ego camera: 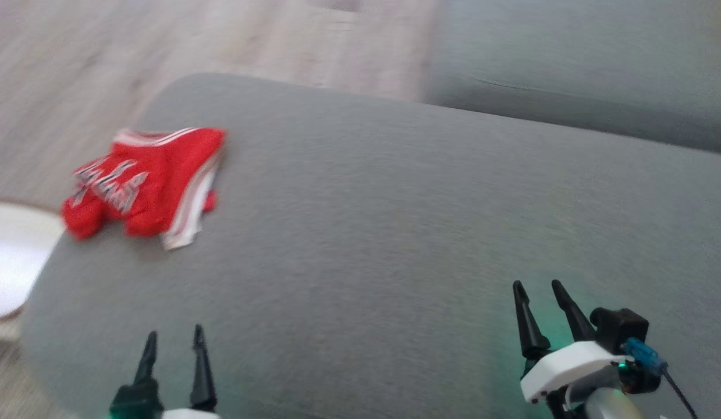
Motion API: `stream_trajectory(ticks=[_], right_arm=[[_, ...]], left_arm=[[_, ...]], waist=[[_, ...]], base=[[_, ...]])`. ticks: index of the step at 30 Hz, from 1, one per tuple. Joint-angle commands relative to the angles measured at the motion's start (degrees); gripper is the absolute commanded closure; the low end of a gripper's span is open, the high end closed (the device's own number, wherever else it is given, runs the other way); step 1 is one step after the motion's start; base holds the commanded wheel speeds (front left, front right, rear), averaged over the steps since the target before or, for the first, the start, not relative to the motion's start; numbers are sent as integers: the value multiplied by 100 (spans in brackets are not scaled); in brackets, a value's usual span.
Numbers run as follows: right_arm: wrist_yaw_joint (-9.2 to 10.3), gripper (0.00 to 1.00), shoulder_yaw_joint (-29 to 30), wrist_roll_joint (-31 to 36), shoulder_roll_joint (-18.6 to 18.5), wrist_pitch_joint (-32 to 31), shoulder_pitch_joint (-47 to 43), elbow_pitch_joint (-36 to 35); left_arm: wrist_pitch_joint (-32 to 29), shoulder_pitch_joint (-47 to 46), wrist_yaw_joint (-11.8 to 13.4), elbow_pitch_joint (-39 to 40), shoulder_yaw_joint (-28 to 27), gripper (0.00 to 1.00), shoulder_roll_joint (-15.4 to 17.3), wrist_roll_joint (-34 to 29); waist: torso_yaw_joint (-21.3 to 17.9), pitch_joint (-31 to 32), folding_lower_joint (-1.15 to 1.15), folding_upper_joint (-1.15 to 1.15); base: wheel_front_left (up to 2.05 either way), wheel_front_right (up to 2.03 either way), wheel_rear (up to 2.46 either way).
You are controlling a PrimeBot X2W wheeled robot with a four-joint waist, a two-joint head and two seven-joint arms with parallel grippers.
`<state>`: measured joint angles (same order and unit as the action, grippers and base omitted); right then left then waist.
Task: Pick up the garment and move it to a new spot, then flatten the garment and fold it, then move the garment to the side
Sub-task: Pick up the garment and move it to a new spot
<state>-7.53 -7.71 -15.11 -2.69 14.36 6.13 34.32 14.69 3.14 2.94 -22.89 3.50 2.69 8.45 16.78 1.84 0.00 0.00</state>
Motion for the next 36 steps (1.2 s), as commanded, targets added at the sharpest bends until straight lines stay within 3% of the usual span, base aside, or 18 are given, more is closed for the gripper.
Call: stream_trajectory(ticks=[1, 7, 13, 18, 23, 25, 36], right_arm=[[4, 0, -197, -62, -19, 63, 135, -180], [4, 0, -396, -217, -19, 63, 229, -168], [4, 0, -536, -186, -19, 63, 354, -140], [4, 0, -581, -39, -19, 63, 464, -181], [4, 0, -665, 203, -19, 63, 639, -276], [4, 0, -679, 274, -19, 63, 713, -315], [4, 0, -697, 464, -19, 63, 1021, -436]], left_arm=[[31, -54, -12, 140, -299, 0, 19, -46], [31, 128, -15, 142, -774, 0, 23, -80], [31, 141, -106, 143, -1269, 0, 34, -96], [31, -224, -255, 118, -1691, 0, 189, -73], [31, -1020, -478, -102, -2048, 0, 600, -24], [31, -1413, -763, -257, -1983, 0, 799, 47], [31, -3074, -1033, -1217, -1464, 0, 1740, 290]], waist=[[693, -20, 0, 0], [1234, -128, 0, 0], [1255, -259, 0, 0], [1025, -522, 0, 0], [752, -923, 0, 0], [647, -1101, 0, 0], [66, -1786, 0, 0]], base=[[0, 0, 0], [0, 0, 0], [0, 0, 0], [0, 0, 0], [0, 0, 0], [0, 0, 0], [0, 0, 0]])
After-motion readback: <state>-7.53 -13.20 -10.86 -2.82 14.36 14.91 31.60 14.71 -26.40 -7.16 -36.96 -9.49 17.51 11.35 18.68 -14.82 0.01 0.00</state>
